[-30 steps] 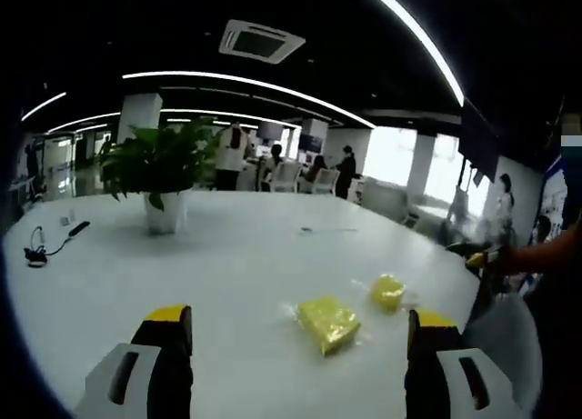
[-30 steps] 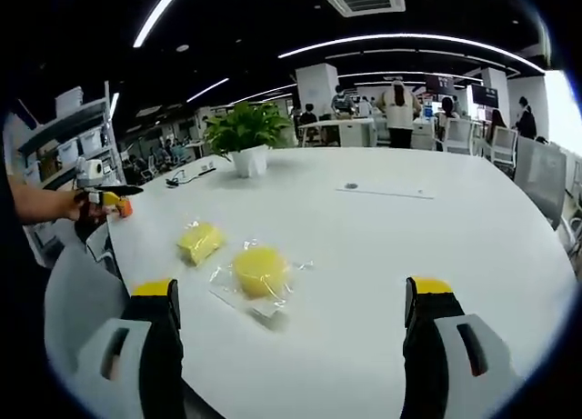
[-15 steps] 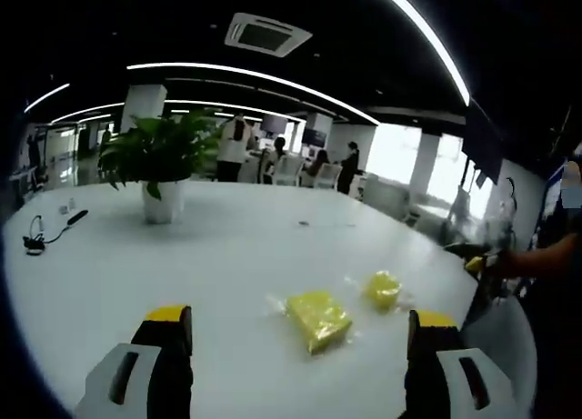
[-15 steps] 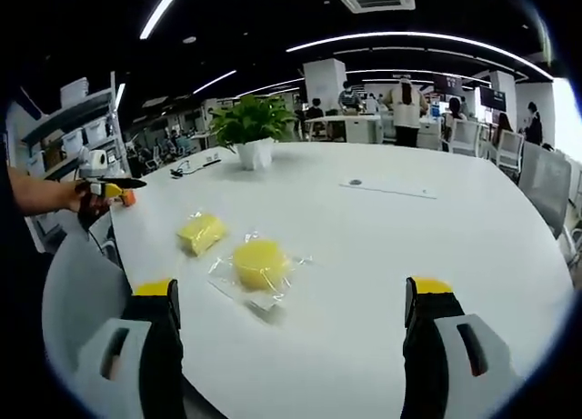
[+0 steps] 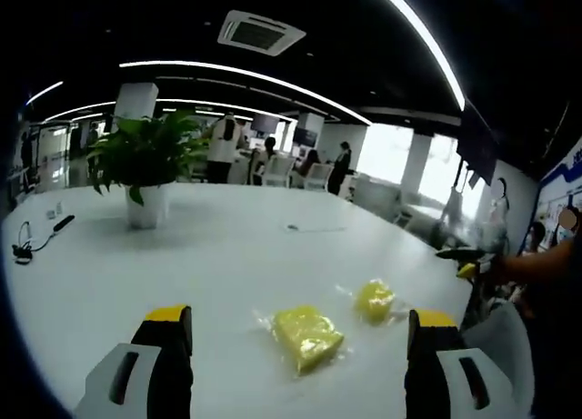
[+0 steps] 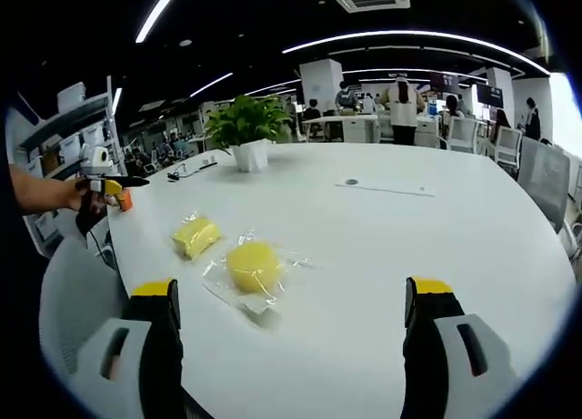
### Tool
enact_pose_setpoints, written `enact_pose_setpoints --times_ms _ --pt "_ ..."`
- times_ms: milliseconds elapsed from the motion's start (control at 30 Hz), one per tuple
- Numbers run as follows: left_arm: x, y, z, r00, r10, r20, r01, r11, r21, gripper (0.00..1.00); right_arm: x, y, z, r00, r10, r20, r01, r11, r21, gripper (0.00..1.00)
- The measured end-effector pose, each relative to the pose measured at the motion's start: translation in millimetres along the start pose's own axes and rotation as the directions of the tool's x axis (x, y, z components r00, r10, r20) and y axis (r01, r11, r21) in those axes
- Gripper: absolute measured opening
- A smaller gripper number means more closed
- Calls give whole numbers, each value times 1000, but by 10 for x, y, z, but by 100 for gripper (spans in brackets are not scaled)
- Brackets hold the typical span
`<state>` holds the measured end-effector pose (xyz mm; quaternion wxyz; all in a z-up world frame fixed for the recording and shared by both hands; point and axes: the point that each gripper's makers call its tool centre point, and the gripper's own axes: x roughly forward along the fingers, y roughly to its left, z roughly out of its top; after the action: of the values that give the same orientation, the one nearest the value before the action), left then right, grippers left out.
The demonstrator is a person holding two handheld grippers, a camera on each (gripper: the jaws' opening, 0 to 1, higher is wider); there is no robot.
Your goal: Compare the silicone blocks by pressing each to a similar depth, holding the contact briefly, and releasing to observe deformation and rebound differences across the visible hardness samples.
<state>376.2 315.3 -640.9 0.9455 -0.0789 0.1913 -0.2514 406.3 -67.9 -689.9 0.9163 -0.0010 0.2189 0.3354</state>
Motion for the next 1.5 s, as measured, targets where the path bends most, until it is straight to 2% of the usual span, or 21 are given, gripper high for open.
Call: enact_pose_setpoints --times_ms 100,133,200,367,500,600,800,967,1033,1067,1133,1200,1267,1333,1367,1467,1500 --pt "53 -59 29 1000 -20 13 21 999 -42 100 15 31 -21 1000 6 -5 -6 1000 14 96" --pt "97 -106 24 999 -36 4 37 996 -76 100 16 53 -30 1000 9 -7 -9 1000 7 96" --pt "173 -135 15 998 -63 -22 61 994 -85 100 15 78 -41 1000 11 -12 -11 1000 -8 96" --pt "451 -372 203 990 -139 2 138 981 -139 100 -6 69 -61 1000 -2 -6 2 1000 8 96" --pt "715 -519 309 984 -177 14 177 972 -152 100 -28 62 -99 1000 -10 -4 10 1000 17 96" --pt "942 -638 318 978 -207 -13 203 971 -130 100 -58 49 -132 1000 -21 -12 21 1000 11 96" --pt "1300 -795 196 964 -250 -94 236 961 -141 100 -105 -9 -161 999 -38 0 38 999 25 96" --pt "1539 -814 105 961 -249 -122 220 952 -211 99 -128 44 -189 999 -33 3 33 999 14 96" --pt "1625 -815 8 956 -252 -148 205 939 -277 98 -135 21 -213 999 -42 -3 42 999 20 96" --pt "1670 -811 -18 956 -255 -145 206 935 -289 98 -141 20 -219 999 -43 -6 43 999 27 96" --pt "1755 -776 -142 953 -241 -181 182 939 -290 96 -148 32 -214 999 -37 -1 37 998 42 96" --pt "1812 -790 -194 952 -244 -187 185 940 -287 92 -151 43 -210 999 -34 -2 34 999 38 96" --pt "1859 -787 -256 947 -254 -198 184 931 -314 91 -146 57 -209 1000 -25 -3 25 999 36 96" --pt "1903 -818 -316 941 -275 -197 190 911 -366 92 -142 44 -203 1000 -27 3 27 999 36 96" --pt "1918 -831 -377 934 -284 -216 183 901 -392 92 -138 29 -207 1000 -29 5 29 999 44 96" --pt "2010 -807 -488 934 -256 -250 155 918 -364 89 -138 28 -216 999 -32 2 32 998 54 96" --pt "2034 -801 -513 933 -247 -262 139 918 -371 86 -136 29 -218 1000 -31 0 31 998 49 96"
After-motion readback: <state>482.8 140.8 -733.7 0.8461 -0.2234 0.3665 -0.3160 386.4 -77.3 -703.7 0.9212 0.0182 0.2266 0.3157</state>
